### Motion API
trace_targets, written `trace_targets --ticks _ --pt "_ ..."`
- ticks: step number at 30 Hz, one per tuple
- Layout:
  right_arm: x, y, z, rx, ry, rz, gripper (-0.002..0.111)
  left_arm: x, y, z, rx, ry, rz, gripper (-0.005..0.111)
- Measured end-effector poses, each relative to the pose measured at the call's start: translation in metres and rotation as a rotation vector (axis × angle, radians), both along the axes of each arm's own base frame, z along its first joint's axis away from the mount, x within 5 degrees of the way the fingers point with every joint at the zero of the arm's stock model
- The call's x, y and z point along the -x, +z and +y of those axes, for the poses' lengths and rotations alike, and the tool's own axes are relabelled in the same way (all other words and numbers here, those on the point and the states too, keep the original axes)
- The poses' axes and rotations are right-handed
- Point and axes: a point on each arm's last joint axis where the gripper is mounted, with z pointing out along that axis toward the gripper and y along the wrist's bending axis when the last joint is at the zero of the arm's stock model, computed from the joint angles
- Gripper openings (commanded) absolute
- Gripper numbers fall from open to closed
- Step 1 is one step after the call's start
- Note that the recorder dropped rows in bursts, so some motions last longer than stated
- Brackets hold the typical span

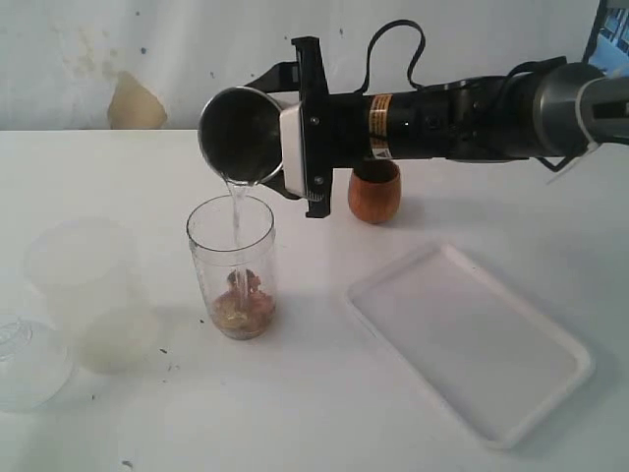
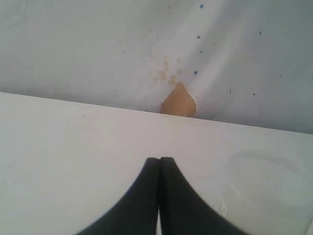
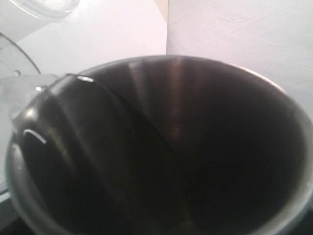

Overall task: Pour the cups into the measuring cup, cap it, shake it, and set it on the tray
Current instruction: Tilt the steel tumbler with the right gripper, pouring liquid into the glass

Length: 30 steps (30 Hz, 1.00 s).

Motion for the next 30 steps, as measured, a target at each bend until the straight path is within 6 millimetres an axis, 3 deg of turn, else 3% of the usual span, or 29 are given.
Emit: trace_targets --ticks 30 --pt "-0.0049 0.0074 -0.0004 -0.027 -0.033 -0.085 0.0 0.0 0.0003 0.0 0.0 0.0 -0.004 0.0"
